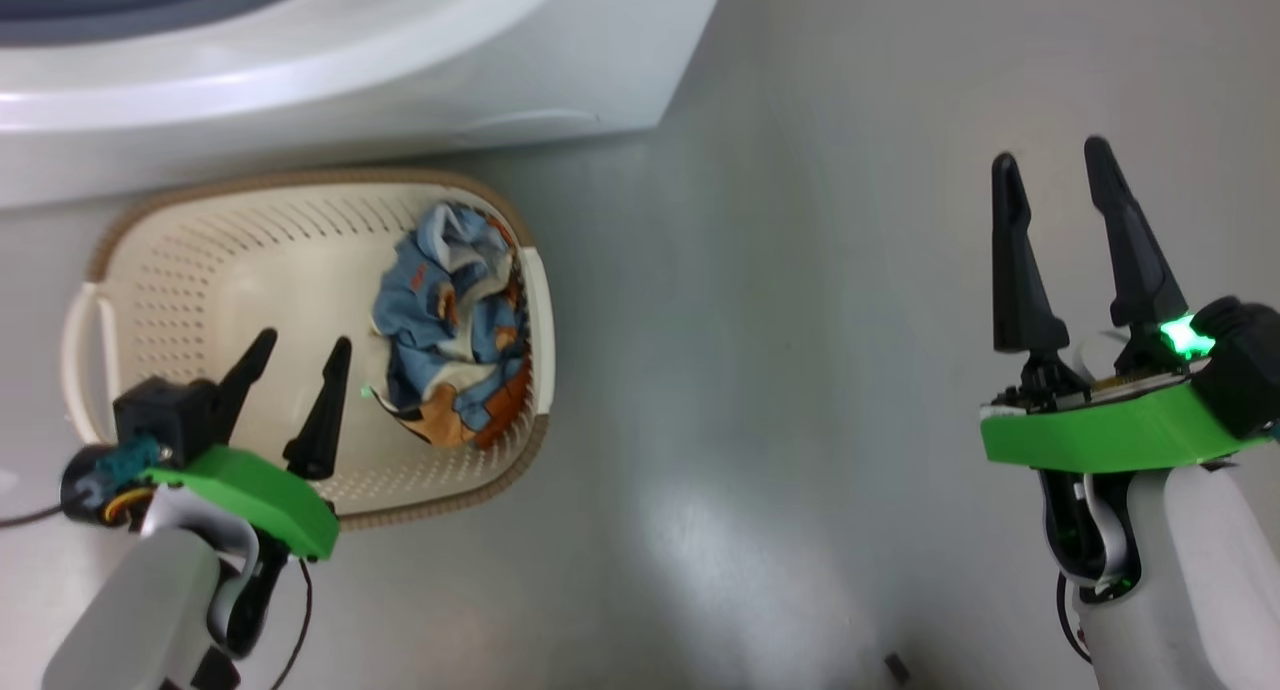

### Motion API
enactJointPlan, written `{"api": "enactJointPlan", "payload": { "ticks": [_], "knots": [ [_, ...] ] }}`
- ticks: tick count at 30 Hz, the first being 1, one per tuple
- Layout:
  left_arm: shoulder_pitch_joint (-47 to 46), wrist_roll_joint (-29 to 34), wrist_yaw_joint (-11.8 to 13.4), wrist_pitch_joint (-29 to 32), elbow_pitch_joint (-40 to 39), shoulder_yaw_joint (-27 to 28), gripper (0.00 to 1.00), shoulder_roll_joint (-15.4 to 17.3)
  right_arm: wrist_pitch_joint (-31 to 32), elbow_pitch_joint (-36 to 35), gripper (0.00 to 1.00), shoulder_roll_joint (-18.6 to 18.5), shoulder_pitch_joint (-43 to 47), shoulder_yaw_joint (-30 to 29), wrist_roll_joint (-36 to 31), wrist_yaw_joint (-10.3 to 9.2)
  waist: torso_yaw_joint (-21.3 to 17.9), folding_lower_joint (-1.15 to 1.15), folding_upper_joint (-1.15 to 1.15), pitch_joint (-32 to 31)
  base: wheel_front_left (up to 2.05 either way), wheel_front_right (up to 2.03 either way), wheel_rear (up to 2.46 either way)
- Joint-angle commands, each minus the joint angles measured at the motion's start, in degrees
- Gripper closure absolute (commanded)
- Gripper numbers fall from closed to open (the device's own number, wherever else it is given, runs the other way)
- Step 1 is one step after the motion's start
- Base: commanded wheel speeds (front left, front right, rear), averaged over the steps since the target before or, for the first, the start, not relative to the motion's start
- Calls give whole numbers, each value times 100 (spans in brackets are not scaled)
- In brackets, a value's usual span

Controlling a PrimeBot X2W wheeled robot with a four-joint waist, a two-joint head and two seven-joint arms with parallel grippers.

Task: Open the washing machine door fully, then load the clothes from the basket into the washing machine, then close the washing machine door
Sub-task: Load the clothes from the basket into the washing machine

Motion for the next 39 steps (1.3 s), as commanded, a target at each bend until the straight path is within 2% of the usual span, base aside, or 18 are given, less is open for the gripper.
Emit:
{"api": "enactJointPlan", "payload": {
  "ticks": [1, 8, 16, 27, 39],
  "knots": [
    [-144, -107, 3, -36, 34, -2, 0, 262, -45, -176, 0, 30, -55, 156, 48, 32, -182, -1, 0, 515, 0, 0, 0],
    [-679, -564, 3, -36, 340, -829, 0, 518, -45, -231, 0, 31, -298, 332, 190, 32, -336, -1, 0, 918, 0, 0, 0],
    [-1129, -1182, 3, -36, 267, -1767, 0, 811, -45, -313, 0, 32, -418, 373, 291, 32, -493, -1, 0, 1255, 0, 0, 0],
    [-1691, -1751, 3, -36, 218, -2571, 0, 1063, -45, -373, 0, 32, -482, 421, 382, 32, -600, -1, 0, 1523, 0, 0, 0],
    [-2010, -1987, 3, -36, 285, -3042, 0, 1165, -45, -411, 0, 32, -494, 508, 473, 32, -718, -1, 0, 1652, 0, 0, 0]
  ]
}}
